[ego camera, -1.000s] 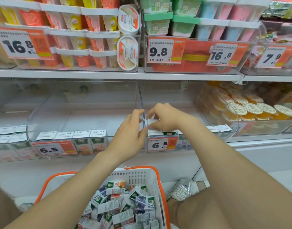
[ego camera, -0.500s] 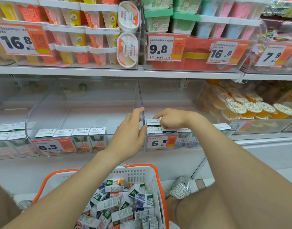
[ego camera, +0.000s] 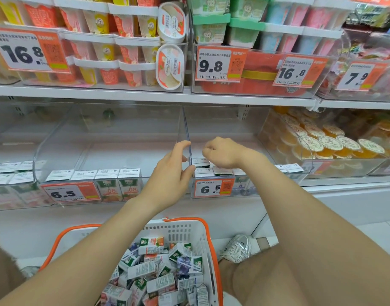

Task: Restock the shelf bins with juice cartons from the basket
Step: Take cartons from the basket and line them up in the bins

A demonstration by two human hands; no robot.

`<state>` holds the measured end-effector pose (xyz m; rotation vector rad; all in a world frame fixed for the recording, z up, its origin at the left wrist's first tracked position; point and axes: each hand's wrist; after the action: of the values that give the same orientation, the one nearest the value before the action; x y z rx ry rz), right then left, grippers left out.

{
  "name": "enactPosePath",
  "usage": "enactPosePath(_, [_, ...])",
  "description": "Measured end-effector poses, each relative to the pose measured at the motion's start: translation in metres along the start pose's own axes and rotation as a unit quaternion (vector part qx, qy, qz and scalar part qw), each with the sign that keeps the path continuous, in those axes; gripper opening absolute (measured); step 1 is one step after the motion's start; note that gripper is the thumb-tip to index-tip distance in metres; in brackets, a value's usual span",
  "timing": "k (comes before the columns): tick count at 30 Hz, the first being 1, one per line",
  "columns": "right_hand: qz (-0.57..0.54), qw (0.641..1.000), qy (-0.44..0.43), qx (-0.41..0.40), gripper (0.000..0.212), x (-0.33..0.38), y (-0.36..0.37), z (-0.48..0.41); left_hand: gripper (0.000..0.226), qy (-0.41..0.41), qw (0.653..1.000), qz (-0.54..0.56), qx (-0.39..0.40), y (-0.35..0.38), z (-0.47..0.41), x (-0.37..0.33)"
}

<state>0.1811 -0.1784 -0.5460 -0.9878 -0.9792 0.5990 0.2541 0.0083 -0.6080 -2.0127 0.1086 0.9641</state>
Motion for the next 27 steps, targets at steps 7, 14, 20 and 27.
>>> enactPosePath(7, [-0.022, 0.978, -0.076, -0.193, 0.018, 0.061, 0.025, 0.082, 0.022, 0.091, 0.99, -0.01, -0.107, -0.008, 0.041, 0.006])
enactPosePath(14, [0.136, 0.959, -0.149, 0.2, 0.033, 0.092, 0.122, 0.111, 0.024, -0.049, 0.978, -0.065, 0.192, 0.0, 0.126, 0.083])
enactPosePath(20, [0.243, 0.903, -0.127, 0.332, 0.03, 0.072, 0.194, 0.096, 0.014, -0.172, 0.878, -0.178, 0.41, 0.041, 0.168, 0.14])
enactPosePath(27, [0.252, 0.905, -0.116, 0.323, 0.017, 0.026, 0.244, 0.06, 0.045, -0.257, 0.88, -0.253, 0.309, 0.07, 0.192, 0.181])
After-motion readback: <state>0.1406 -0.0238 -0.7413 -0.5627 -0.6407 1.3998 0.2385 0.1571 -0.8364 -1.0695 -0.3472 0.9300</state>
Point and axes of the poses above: each hand's wrist, its own z-axis away from the middle knuckle, its own y-axis out of the palm, x = y × z, and after that the axes turned 3 degrees about -y, right-handed
